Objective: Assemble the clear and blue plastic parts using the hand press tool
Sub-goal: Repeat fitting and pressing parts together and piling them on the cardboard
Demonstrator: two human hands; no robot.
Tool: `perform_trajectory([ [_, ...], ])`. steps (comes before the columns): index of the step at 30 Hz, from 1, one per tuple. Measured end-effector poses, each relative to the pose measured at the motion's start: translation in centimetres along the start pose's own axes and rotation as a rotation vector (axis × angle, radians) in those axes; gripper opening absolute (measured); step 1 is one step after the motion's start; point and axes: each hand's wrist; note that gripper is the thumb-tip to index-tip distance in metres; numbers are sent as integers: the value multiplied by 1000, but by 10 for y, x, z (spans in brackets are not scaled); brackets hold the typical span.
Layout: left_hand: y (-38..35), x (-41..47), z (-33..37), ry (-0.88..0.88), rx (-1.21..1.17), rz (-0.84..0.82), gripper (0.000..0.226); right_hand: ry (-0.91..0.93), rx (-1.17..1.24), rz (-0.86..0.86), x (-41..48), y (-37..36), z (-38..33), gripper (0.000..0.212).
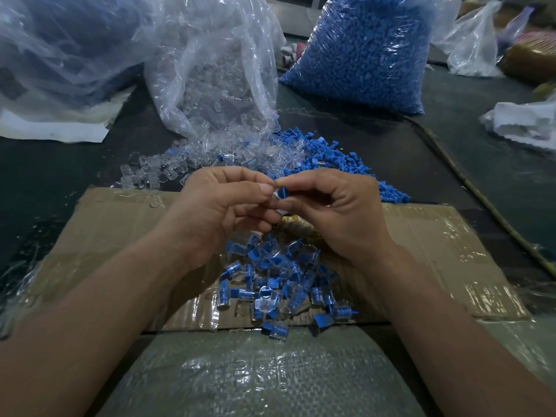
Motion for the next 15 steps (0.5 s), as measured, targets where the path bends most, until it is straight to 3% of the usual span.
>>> perform_trajectory([
  [15, -2, 1, -2, -52, 140, 63, 5, 36, -129, -77, 1, 0, 2, 30],
])
Point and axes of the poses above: each hand's wrist, its own x-axis towards the middle knuckle, its own y-axis out of the back of the hand, z = x × y, and after that the axes turned 11 degrees about x, right-handed
